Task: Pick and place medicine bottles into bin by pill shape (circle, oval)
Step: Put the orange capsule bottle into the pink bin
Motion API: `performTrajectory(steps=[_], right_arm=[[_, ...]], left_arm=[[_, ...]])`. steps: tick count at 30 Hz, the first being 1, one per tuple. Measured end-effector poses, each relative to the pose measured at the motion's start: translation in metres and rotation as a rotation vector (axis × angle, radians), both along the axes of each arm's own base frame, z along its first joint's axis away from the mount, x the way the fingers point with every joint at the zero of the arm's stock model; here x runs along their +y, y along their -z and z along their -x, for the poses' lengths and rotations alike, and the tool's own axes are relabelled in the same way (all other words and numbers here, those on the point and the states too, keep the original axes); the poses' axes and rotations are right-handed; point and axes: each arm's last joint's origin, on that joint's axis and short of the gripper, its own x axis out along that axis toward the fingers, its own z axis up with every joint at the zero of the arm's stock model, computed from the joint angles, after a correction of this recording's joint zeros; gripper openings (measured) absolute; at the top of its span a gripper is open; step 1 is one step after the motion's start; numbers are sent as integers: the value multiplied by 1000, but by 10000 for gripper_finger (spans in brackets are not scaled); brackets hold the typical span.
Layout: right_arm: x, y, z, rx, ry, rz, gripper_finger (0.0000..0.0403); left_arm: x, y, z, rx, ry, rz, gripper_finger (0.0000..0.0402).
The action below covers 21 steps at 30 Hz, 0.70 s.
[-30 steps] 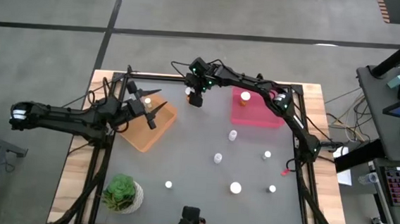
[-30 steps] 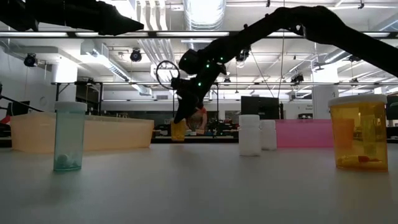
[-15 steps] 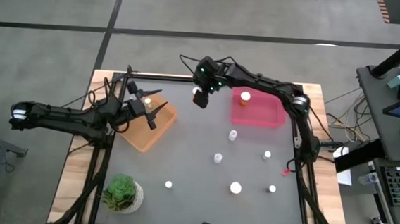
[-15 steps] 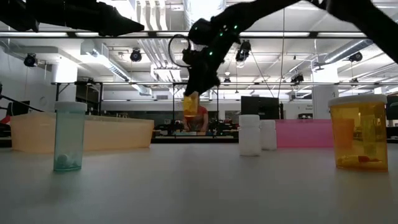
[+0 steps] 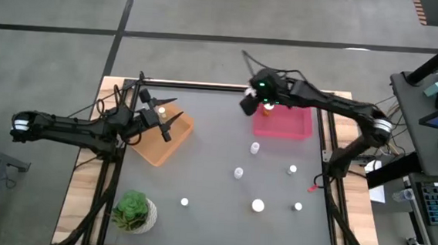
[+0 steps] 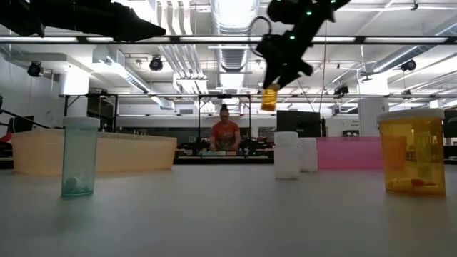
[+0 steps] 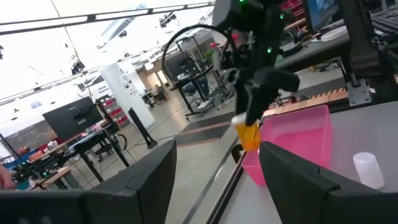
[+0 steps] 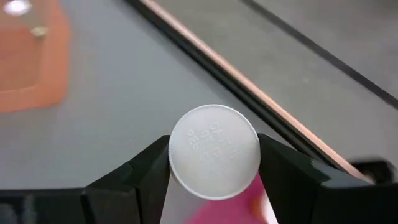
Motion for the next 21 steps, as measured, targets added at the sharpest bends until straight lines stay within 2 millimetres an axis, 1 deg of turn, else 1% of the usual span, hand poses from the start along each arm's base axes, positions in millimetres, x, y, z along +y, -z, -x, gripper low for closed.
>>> performTrajectory(steps=[7,12,17,21], right_arm=[[-4,1,62,-52,173,-26,212],[-9,14,99,-48,297,-54,212],[-15,39,124,4,392,-95,212],[-19,58,135,43,437,-123,212]], left_arm=[[0,0,0,0,0,0,215],[0,0,0,0,-1,0,215],[0,0,0,0,-1,0,215],[0,0,0,0,-1,0,215]])
